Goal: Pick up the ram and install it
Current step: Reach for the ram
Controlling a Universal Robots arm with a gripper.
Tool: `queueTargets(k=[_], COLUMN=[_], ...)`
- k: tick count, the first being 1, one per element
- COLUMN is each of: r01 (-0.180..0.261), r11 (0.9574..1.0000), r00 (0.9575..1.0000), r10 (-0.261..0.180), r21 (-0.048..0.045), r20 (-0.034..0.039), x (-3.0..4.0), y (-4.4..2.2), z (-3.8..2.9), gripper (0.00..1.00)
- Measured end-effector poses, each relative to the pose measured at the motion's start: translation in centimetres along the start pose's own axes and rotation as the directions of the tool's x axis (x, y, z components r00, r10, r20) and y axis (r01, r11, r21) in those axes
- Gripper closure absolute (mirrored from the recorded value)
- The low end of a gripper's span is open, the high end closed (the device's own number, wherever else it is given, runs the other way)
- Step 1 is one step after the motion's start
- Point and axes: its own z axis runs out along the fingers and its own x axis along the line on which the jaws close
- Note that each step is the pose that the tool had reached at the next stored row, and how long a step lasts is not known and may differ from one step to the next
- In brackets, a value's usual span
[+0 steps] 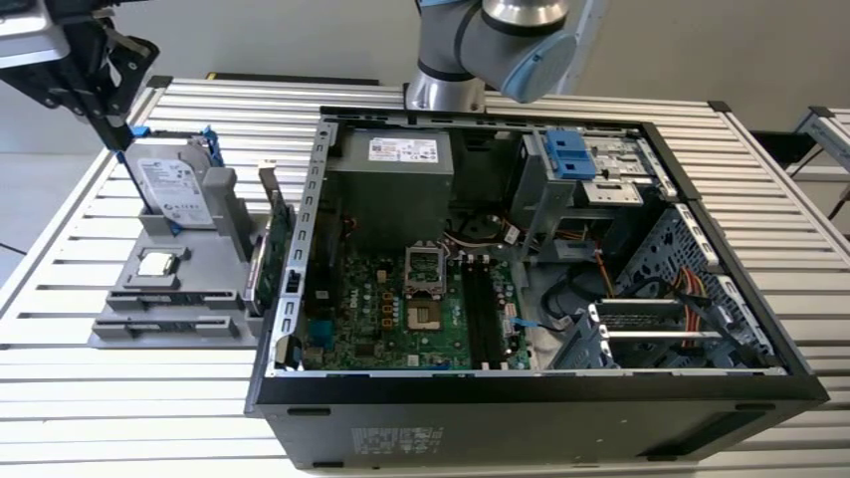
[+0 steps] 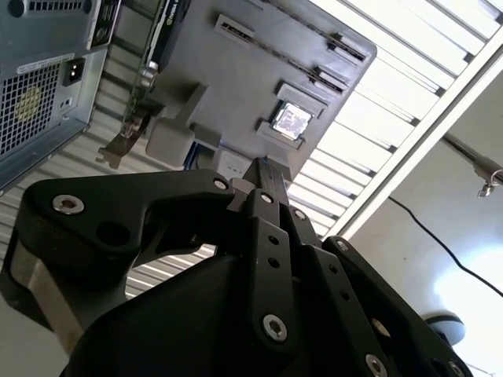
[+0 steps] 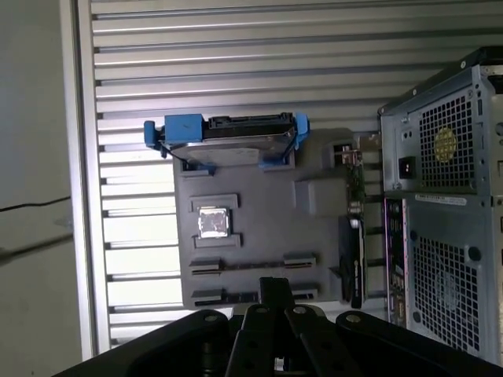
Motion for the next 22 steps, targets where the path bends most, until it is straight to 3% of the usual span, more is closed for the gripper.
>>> queueTargets(k=[22], r01=[0.014], r11=[0.9999], r00=[0.9999], r10=[-0.014], r21=[-0.0002], r20=[-0.0007], x=[-0.10], y=[-1.75], z=[0.04], gripper=[1.00])
